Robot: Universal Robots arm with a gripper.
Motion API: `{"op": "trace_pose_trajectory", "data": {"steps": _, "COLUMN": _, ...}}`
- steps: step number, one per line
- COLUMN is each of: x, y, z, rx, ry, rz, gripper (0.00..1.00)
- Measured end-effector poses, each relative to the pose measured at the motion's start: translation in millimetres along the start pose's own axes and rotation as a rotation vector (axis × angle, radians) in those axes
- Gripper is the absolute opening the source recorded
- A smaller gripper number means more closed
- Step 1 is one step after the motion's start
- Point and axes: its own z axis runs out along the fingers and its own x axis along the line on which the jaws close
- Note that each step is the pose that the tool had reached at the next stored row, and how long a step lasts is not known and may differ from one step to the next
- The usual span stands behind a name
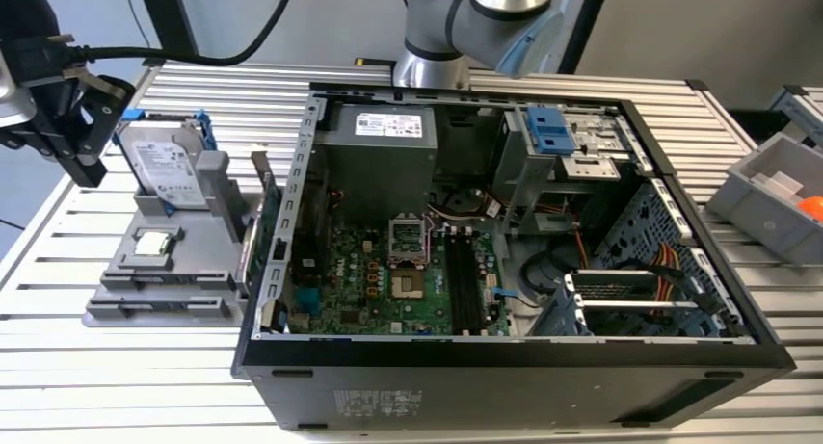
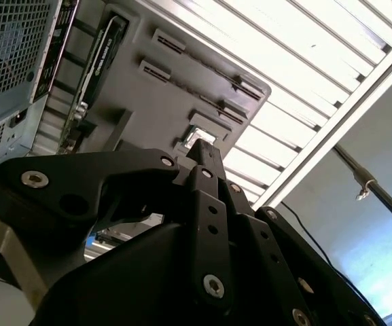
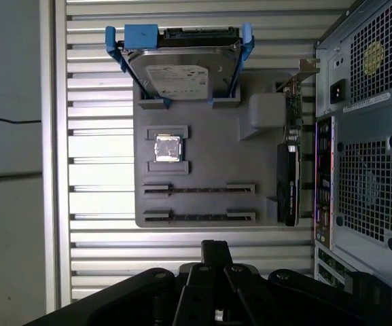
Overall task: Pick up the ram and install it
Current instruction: 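Pick up the ram and move it above insertion slot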
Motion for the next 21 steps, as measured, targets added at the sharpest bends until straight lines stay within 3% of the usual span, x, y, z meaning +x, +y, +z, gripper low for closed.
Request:
{"op": "trace_pose_trajectory", "data": {"steps": 16, "x": 0.0, "y": -0.1, "z": 0.0, "rx": 0.0000, "ry": 0.0000, "rz": 0.000, "gripper": 0.00}}
{"op": "trace_pose_trajectory", "data": {"steps": 21, "x": 0.0, "y": -0.2, "z": 0.1, "rx": 0.0004, "ry": 0.0018, "rz": -0.040, "gripper": 0.00}}
